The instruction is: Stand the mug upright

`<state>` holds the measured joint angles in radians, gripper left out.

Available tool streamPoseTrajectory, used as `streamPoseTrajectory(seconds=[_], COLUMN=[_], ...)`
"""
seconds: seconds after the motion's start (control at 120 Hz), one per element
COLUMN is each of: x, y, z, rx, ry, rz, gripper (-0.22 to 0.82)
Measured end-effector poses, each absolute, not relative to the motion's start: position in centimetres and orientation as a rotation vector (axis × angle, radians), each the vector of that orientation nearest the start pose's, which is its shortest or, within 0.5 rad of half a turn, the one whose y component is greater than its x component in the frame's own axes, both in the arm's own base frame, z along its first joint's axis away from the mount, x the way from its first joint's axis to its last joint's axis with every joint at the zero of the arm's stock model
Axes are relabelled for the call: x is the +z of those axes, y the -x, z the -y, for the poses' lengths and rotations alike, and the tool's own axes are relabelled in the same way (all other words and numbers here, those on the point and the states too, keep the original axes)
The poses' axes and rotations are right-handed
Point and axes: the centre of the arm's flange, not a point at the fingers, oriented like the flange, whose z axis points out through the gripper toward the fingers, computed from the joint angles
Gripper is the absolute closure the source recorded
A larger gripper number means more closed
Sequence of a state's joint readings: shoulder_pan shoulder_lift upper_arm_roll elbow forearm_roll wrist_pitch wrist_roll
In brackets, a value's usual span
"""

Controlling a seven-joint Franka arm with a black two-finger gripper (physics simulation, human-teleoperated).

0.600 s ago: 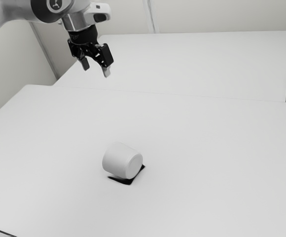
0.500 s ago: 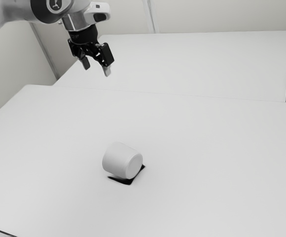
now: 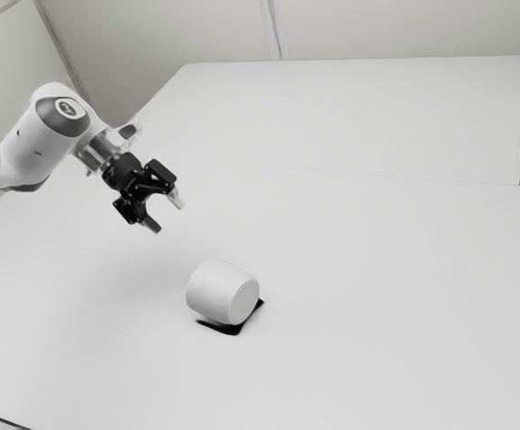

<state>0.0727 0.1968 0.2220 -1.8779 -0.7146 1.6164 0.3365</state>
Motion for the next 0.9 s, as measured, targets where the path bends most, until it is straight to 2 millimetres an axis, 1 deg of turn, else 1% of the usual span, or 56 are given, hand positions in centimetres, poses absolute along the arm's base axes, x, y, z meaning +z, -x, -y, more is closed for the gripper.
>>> streamPoseTrajectory(seconds=[0.05,0.133,0.158,0.225,0.283,0.342,0.458,0.575,0.683,0.792,0.808,0.842,0.9], x=[37.9,35.0,34.1,32.4,32.0,31.4,29.9,28.6,26.7,26.1,26.1,26.1,26.1], y=[-56.3,-56.4,-56.1,-54.6,-54.0,-53.4,-52.2,-51.7,-51.2,-51.1,-51.1,-51.2,-51.3], z=[-9.6,-9.5,-9.6,-10.6,-11.0,-10.8,-9.4,-7.3,-5.9,-5.2,-5.1,-5.0,-5.0], rx=[-0.243,-0.215,-0.212,-0.201,-0.178,-0.164,-0.135,-0.103,-0.089,-0.051,-0.044,-0.030,-0.009], ry=[-2.304,-2.208,-2.180,-2.116,-2.080,-2.049,-1.959,-1.886,-1.844,-1.820,-1.817,-1.813,-1.809], rz=[-0.198,-0.183,-0.182,-0.186,-0.157,-0.123,-0.075,-0.031,-0.014,0.008,0.013,0.021,0.035], gripper=[0.00,0.00,0.00,0.00,0.00,0.00,0.00,0.00,0.00,0.01,0.01,0.08,0.24])
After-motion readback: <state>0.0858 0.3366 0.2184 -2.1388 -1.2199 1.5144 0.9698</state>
